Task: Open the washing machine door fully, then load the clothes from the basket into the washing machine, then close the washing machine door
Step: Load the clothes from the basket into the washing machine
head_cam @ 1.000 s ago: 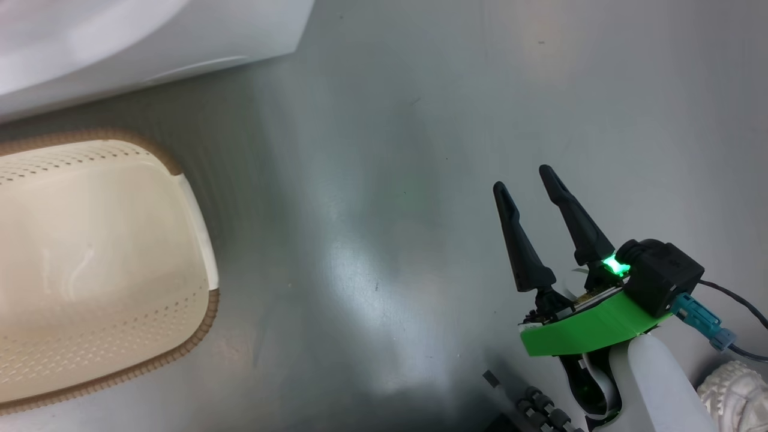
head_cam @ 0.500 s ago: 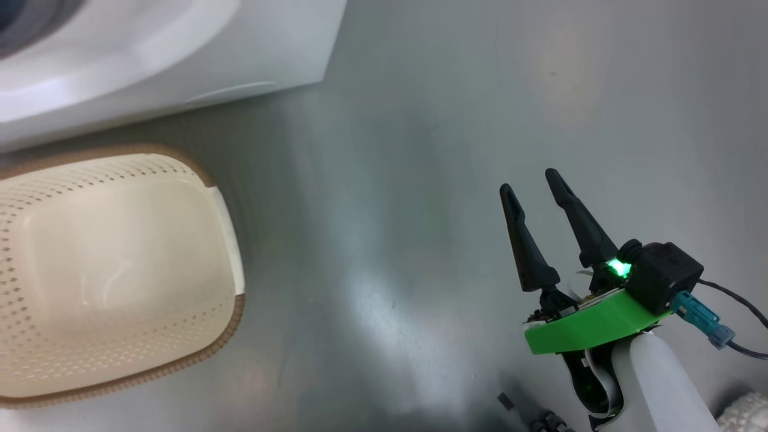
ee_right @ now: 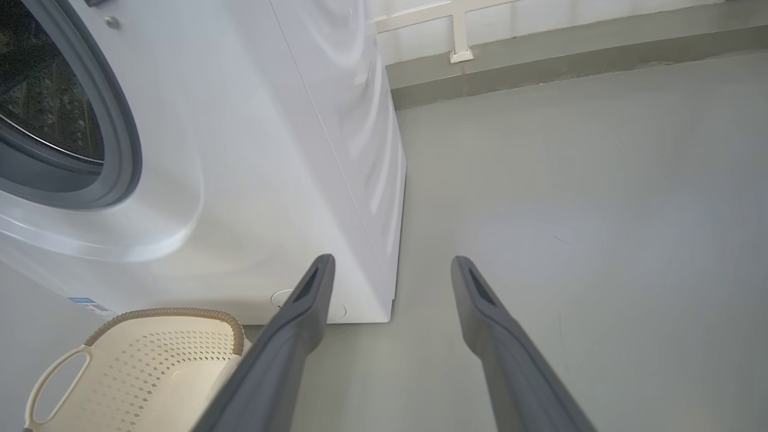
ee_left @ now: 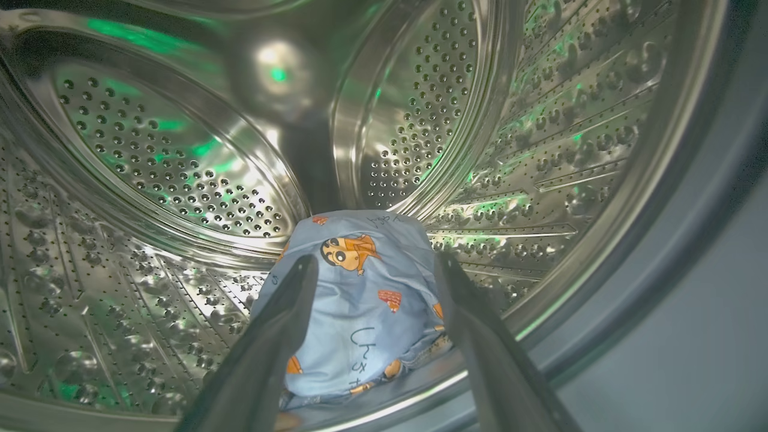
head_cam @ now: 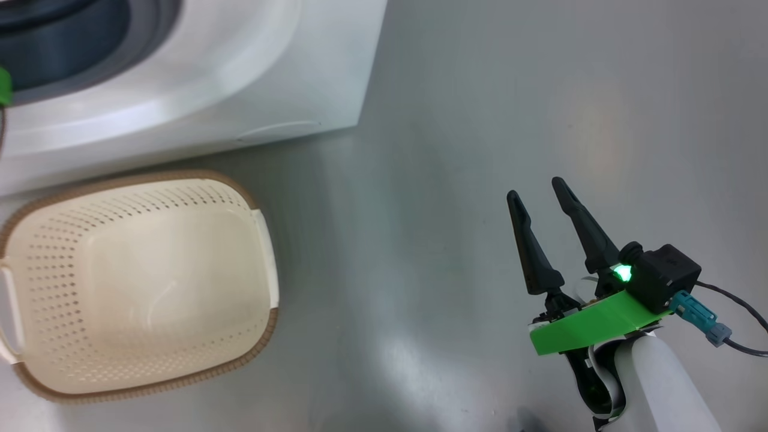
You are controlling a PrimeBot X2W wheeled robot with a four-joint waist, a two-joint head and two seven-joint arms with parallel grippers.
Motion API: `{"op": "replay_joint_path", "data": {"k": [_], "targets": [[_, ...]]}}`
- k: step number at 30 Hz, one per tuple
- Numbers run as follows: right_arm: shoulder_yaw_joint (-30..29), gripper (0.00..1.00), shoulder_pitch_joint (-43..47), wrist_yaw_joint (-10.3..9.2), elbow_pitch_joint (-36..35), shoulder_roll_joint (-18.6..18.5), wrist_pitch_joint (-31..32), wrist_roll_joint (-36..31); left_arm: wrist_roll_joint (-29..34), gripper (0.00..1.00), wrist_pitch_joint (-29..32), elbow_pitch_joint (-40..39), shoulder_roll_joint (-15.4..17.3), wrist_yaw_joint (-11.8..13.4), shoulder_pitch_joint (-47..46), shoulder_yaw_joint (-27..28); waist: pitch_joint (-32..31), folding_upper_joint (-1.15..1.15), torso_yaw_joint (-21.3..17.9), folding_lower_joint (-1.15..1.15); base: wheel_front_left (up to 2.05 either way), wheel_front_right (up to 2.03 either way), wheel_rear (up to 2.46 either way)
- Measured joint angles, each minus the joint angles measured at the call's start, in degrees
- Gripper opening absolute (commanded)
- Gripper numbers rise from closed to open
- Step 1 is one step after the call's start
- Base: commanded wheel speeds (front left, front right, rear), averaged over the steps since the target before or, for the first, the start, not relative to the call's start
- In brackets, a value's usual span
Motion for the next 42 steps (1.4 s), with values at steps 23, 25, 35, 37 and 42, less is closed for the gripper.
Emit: {"op": "replay_joint_path", "data": {"k": [23,25,35,37,42], "targets": [[-0.2,1.00,3.9,0.00,3.6,-0.1,0.0,0.0,8.3,1.00,0.0,-21.8,-7.3,0.0,33.4,18.3,-14.6,0.00,2.8,0.00,0.00,0.00,0.00],[-0.1,1.00,4.6,0.00,3.8,-0.1,0.0,0.0,9.4,1.00,0.0,-23.2,-8.2,0.0,35.9,19.2,-15.7,0.00,2.8,0.00,0.00,0.00,0.00],[-0.6,1.00,7.6,0.00,4.3,-0.1,0.0,0.0,14.2,1.00,0.0,-29.3,-12.9,0.0,45.8,24.0,-21.1,0.00,2.8,0.00,0.00,0.00,0.00],[-0.6,1.00,8.0,0.00,4.5,-0.1,0.0,0.0,15.0,1.00,0.0,-29.9,-13.8,0.0,48.0,24.7,-22.2,0.00,2.7,0.00,0.00,0.00,0.00],[-0.7,1.00,9.2,0.00,4.6,-0.1,0.0,0.0,16.9,1.00,0.0,-32.1,-16.3,0.0,53.1,27.7,-24.8,0.00,2.5,0.00,0.00,0.00,0.00]]}}
